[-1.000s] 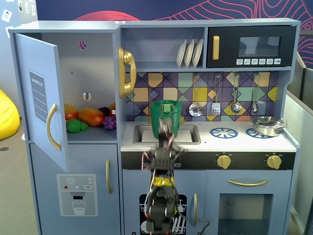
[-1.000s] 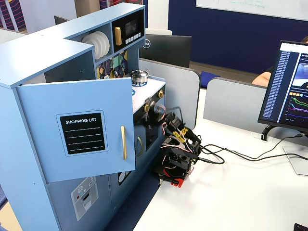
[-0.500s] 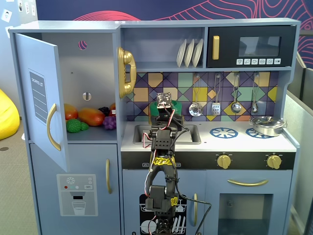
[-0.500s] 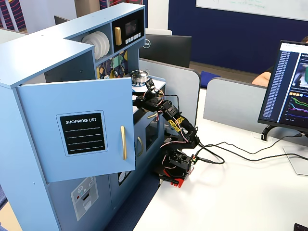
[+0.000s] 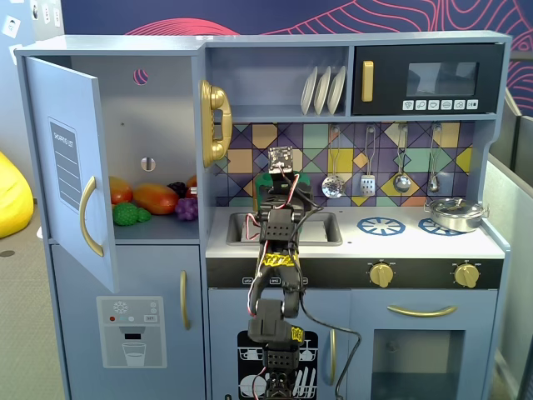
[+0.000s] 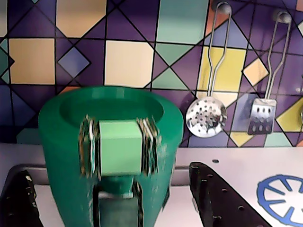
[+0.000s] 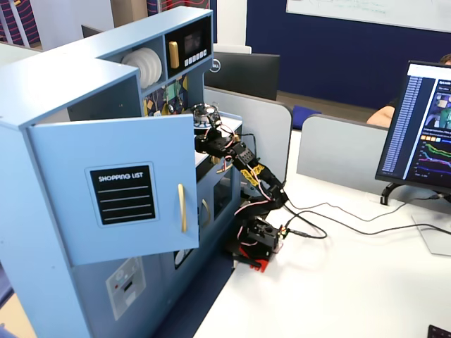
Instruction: Take off the lid from the green recipient and place it on the counter
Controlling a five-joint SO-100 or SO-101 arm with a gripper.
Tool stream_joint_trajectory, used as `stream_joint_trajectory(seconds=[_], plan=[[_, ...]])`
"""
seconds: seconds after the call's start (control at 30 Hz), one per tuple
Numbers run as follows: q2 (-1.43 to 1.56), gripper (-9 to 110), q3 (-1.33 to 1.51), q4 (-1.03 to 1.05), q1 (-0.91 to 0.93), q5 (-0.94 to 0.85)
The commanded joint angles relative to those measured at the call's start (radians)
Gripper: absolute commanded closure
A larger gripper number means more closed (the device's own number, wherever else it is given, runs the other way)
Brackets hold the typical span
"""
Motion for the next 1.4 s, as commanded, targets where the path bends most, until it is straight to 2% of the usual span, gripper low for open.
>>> stream_joint_trajectory(seconds=[0.0, 0.83, 1.0, 1.13, 1.37], plan=[[-0.067, 66, -0.114, -0.041, -0.015, -0.014], [-0.367, 72, -0.310, -0.109, -0.038, -0.002], [-0.383, 80, -0.308, -0.117, -0.046, 0.038], [-0.382, 100, -0.298, -0.110, -0.077, 0.020], [-0.387, 101, -0.321, -0.241, -0.126, 0.028]])
